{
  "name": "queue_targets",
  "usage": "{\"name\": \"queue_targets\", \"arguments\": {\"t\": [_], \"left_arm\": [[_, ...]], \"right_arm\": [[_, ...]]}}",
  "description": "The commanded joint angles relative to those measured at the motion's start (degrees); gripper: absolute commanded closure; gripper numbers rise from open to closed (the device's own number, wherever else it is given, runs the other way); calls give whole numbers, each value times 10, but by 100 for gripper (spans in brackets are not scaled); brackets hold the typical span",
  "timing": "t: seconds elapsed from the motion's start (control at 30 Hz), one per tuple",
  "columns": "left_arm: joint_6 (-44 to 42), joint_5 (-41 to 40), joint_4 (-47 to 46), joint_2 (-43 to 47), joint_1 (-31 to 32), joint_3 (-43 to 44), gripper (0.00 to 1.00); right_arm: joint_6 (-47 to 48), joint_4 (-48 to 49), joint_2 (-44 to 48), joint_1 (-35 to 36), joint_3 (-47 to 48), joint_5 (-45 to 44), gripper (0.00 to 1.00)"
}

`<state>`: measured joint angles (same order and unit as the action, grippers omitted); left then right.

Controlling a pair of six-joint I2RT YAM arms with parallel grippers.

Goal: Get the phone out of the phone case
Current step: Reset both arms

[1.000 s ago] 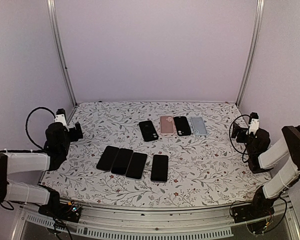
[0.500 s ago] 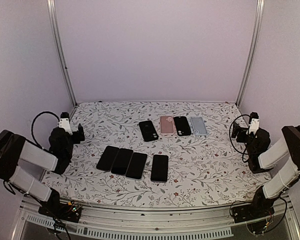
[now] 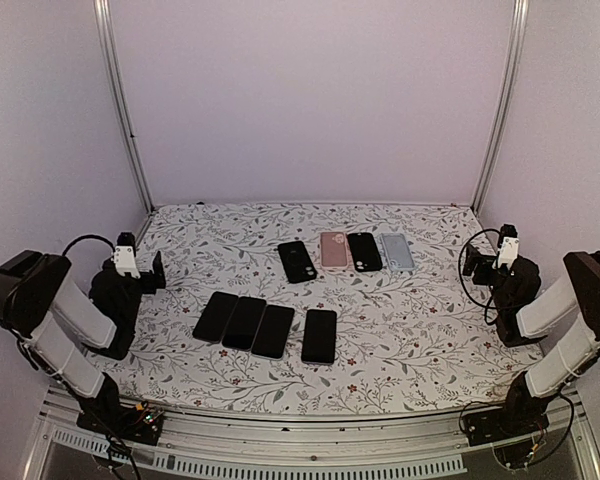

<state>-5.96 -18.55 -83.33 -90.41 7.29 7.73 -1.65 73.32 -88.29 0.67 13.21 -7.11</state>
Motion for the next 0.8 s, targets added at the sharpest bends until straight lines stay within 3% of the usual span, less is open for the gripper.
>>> {"name": "queue_targets", "arguments": {"t": [0.0,0.07,0.77], "left_arm": [[3,87,24,-1,-26,40,1],[20,91,70,8,-36,56,1],[24,101,67,5,-43,57,1]], "right_arm": [[2,15,-1,-2,4,0,1],[2,15,-1,-3,5,0,1],[2,14,-2,-3,5,1,1]]}}
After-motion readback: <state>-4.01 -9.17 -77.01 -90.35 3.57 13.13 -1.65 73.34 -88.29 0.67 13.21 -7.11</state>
